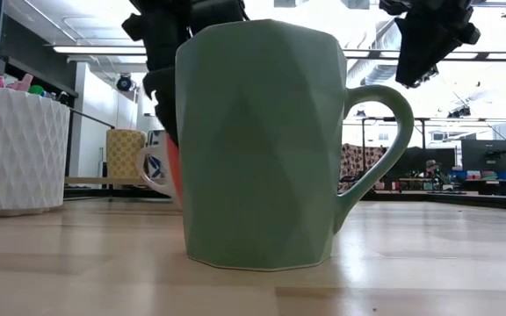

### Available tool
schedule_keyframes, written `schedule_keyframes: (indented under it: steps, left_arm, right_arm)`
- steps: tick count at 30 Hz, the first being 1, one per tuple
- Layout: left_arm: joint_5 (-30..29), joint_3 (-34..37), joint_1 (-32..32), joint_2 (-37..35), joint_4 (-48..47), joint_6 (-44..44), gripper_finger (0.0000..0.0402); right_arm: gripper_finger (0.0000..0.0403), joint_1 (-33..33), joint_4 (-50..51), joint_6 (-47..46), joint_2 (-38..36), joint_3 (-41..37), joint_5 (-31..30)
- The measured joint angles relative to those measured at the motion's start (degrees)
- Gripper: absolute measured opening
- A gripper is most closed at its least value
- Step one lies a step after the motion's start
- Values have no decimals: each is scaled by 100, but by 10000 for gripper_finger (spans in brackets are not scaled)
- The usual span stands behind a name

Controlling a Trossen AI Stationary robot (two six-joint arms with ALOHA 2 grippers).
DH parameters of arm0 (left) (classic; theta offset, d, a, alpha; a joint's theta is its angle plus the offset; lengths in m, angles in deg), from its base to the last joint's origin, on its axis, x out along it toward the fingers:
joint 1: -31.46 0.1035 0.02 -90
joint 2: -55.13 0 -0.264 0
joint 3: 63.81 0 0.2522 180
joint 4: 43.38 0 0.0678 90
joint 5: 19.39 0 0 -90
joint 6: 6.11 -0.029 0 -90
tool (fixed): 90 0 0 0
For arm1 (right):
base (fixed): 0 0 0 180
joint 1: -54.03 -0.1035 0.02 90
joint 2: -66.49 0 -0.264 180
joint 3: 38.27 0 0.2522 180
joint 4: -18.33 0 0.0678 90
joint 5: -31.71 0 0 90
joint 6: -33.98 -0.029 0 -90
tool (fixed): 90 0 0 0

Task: Place coffee mugs
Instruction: Put the orange mug on the shelf

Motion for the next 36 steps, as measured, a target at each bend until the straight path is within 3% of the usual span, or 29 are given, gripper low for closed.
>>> schedule_keyframes:
  steps: [10,19,24,28,36]
  left_arm:
    - [-196,-963,4,-308,-1130,-79,9]
    - [-1434,-1881,82,-764,-3370,-392,9]
    - [-1652,-1903,444,-1262,-4292,-233,9]
    - [-1628,-1879,863,-1580,-4490,-242,9]
    - [-1280,-733,1916,-2305,-4321,-442,9]
  right_arm:
    - [92,0,38,2,1,-26,-258]
    - [92,1,66,2,0,-26,-310]
    - [92,0,-31,-11,2,-26,-307]
    - [92,0,-70,-5,2,-26,-305]
    - [92,0,-94,-20,2,-26,-178]
